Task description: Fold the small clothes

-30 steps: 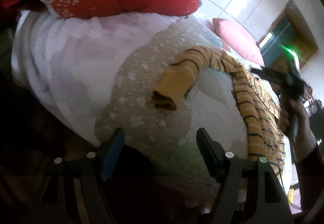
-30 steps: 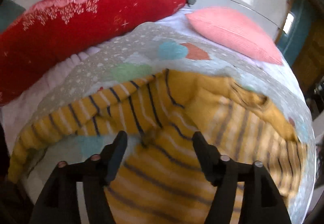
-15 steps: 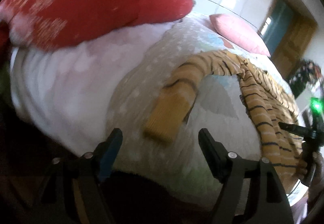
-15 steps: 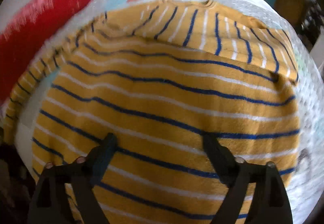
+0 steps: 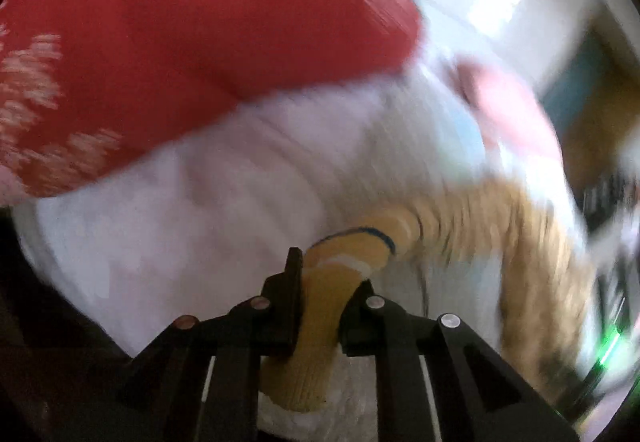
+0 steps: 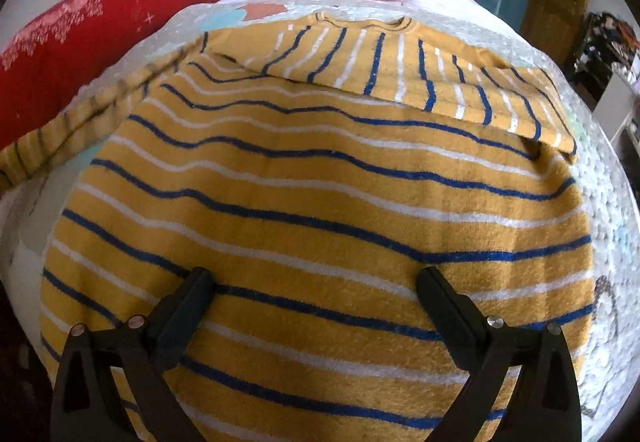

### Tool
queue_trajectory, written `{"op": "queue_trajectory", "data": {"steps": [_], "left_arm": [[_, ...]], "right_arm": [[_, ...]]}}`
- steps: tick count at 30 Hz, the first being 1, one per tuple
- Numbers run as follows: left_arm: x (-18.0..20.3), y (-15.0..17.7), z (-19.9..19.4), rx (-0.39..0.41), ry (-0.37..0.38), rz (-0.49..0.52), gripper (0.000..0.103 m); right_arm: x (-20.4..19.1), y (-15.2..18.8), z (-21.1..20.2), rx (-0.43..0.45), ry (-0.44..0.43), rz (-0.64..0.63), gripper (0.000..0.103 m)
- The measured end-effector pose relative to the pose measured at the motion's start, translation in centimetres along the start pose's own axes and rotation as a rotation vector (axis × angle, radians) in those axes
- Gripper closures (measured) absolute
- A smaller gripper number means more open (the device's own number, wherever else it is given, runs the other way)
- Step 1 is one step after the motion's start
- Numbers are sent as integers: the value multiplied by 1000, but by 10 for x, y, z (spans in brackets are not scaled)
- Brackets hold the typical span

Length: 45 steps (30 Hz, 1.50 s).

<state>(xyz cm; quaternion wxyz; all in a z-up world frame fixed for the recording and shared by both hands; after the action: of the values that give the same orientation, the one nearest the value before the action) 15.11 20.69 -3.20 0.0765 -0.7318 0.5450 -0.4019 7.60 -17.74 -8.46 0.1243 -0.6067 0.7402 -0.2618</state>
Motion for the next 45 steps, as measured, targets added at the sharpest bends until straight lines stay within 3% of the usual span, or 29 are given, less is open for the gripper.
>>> {"op": "queue_trajectory", "data": {"steps": [1, 3, 5, 6, 10, 15, 18, 20, 21, 22, 23, 24, 27, 29, 33, 38, 41, 45], "left_arm": [[-4, -13, -9, 30, 22, -37, 81], [-4, -31, -34, 119, 14, -7, 66], [0, -32, -46, 165, -25, 61, 32], [1, -29, -50, 179, -39, 86, 27], [-3, 3, -29, 93, -75, 158, 26], [-15, 33, -8, 15, -96, 162, 26], [-18, 51, -11, 9, -97, 113, 26], [-13, 67, -15, 30, -57, 68, 26], [-8, 77, -17, 35, -32, 52, 26], [-4, 85, -16, 36, -15, 46, 24], [0, 96, -16, 35, -1, 42, 23], [2, 104, -17, 33, 5, 40, 23], [3, 127, -17, 11, 43, 8, 23], [3, 135, -17, -3, 83, -29, 23], [3, 141, -27, 1, 113, -43, 23], [-12, 138, -44, 41, 92, -27, 22], [-27, 142, -48, 59, 74, -27, 22], [-46, 148, -41, 32, 61, -58, 22]], "right_arm": [[0, -1, 0, 10, -2, 6, 0], [0, 0, -3, 54, 1, 17, 0], [0, 1, -5, 90, 0, 24, 0], [0, 1, -6, 91, 1, 22, 0], [-2, 3, -6, 77, 31, 0, 0], [-7, 4, -10, 114, 126, -63, 0], [-6, 5, -8, 97, 93, -81, 0], [-3, 3, -6, 30, 33, -85, 0], [-3, 1, -7, 2, 20, -86, 3], [-1, -5, -15, -11, 4, -71, 20], [-4, -16, -31, 15, -35, -52, 31], [-11, -27, -45, 45, -70, -53, 31], [-63, -58, -84, 118, -218, -127, 30], [-119, -69, -95, 91, -351, -199, 30], [-223, -83, -89, 12, -529, -264, 31], [-326, -99, -52, -116, -625, -288, 31], [-357, -100, -27, -182, -604, -290, 31], [-375, -111, -16, -196, -625, -237, 30]]}}
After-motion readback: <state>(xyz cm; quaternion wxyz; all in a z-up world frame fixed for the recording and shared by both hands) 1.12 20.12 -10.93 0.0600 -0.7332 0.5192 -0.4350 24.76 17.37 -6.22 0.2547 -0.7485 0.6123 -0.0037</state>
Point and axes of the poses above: each gripper's, at about its wrist camera, not at the fingertips, and z roughly the way its jaws point, x to its right, y to its underside, the point moved 10 cm from there along z, roughly the way its jaws point, and after that the axes turned 12 degrees about y, right-handed, at the moved point
